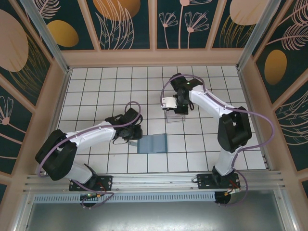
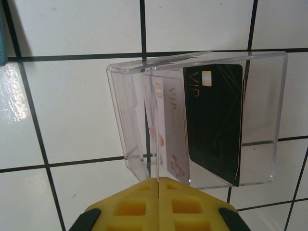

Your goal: Take the credit cards out of the card holder

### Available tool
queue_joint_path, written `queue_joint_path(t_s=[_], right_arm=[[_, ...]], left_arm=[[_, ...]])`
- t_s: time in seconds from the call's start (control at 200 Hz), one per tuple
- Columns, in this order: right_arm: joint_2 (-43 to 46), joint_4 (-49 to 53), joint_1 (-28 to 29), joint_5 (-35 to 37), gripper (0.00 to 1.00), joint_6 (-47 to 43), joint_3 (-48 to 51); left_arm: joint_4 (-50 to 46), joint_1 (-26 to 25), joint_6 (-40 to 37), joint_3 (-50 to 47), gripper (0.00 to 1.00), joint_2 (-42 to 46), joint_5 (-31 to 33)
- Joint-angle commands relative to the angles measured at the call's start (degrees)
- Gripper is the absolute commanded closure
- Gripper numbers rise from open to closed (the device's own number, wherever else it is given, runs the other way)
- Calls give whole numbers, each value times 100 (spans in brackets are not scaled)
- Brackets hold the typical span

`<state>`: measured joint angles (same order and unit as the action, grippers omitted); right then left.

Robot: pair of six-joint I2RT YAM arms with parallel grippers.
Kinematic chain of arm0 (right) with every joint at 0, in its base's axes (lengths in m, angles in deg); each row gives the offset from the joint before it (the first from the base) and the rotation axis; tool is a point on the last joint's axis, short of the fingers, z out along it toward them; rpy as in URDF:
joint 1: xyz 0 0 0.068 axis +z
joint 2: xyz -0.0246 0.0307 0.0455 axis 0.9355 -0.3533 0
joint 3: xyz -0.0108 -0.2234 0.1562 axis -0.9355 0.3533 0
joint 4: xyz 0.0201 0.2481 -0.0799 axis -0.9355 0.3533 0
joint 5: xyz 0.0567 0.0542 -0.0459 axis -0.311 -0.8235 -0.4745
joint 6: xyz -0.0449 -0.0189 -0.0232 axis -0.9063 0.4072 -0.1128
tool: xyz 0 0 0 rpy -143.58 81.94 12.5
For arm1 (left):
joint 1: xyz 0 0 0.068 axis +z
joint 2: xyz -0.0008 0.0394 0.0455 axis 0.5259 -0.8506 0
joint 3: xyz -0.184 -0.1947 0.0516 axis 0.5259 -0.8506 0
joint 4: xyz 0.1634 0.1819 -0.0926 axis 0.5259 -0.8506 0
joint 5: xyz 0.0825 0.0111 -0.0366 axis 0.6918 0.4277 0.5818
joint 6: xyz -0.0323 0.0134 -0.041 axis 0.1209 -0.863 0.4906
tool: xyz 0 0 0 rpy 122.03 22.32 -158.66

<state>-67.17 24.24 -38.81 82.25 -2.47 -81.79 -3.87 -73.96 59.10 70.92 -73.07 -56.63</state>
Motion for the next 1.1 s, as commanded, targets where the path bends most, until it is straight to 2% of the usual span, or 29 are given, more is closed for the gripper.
queue_joint_path(t_s=[0.0, 0.43, 0.676, 1.096], right_arm=[[-137, 215, 52, 99, 100, -272, -236], [-453, 98, 52, -48, 100, -453, -301], [-592, 144, 255, -236, 100, -490, -464], [-966, 266, 149, -89, 100, -199, -521]], left_arm=[[-57, 50, -54, 67, 82, 132, 84], [-108, 89, -54, 59, 82, 200, 115], [-144, 107, -74, 89, 82, 196, 115], [-136, 110, -49, 63, 82, 205, 116]])
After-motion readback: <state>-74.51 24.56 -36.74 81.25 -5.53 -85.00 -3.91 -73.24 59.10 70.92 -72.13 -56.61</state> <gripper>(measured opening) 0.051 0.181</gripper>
